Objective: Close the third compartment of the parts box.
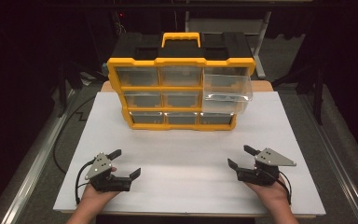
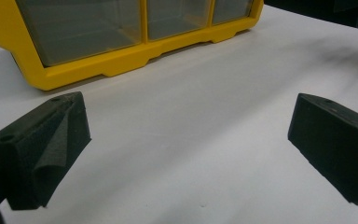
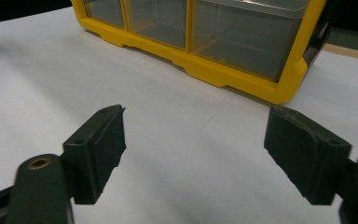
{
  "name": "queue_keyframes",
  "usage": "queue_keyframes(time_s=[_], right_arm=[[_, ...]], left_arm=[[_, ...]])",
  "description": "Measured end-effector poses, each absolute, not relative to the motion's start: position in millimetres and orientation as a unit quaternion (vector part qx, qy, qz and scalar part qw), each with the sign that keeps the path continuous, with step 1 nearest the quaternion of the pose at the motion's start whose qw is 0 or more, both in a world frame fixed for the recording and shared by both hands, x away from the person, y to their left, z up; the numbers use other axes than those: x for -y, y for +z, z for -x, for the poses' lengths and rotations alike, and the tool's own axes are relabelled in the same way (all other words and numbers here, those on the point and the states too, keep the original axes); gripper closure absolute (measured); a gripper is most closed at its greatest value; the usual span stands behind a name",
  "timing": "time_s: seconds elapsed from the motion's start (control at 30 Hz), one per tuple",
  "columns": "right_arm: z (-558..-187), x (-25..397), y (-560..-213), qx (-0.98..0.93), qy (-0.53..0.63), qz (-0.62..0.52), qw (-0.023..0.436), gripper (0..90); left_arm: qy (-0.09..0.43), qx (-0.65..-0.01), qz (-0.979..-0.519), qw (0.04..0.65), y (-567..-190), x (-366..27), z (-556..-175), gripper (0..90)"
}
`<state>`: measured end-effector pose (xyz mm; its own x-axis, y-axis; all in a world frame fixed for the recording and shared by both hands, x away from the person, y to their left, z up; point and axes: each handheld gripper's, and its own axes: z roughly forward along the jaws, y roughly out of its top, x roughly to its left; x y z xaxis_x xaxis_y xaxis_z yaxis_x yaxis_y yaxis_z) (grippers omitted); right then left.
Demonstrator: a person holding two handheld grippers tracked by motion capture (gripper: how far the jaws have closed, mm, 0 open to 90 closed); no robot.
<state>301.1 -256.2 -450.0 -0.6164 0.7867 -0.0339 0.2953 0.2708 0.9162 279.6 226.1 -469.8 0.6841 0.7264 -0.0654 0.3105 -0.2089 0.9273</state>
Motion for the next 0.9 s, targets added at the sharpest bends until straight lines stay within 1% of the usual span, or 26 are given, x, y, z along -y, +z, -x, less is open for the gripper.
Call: queue_keyframes(time_s=[0.17,0.23,0.43,0.7,0.9], right_arm=[[-300.9,256.4,-450.4,-0.755,0.487,-0.357,0.256,29.5],[-300.9,256.6,-450.5,-0.755,0.488,-0.356,0.255,34.5],[-300.5,256.6,-450.7,-0.753,0.491,-0.357,0.252,45.8],[-299.7,257.4,-449.9,-0.752,0.491,-0.363,0.248,68.9],[-297.8,256.5,-448.9,-0.752,0.489,-0.361,0.256,83.4]], left_arm=[[0.198,-0.345,-0.752,0.526,-469.9,-226.3,-279.7,0.2],[0.197,-0.345,-0.753,0.525,-469.9,-226.4,-279.8,0.2],[0.198,-0.342,-0.754,0.524,-470.1,-225.8,-279.5,0.2],[0.199,-0.341,-0.755,0.523,-470.1,-225.5,-279.6,0.2],[0.198,-0.341,-0.756,0.523,-470.1,-225.5,-279.7,0.2]])
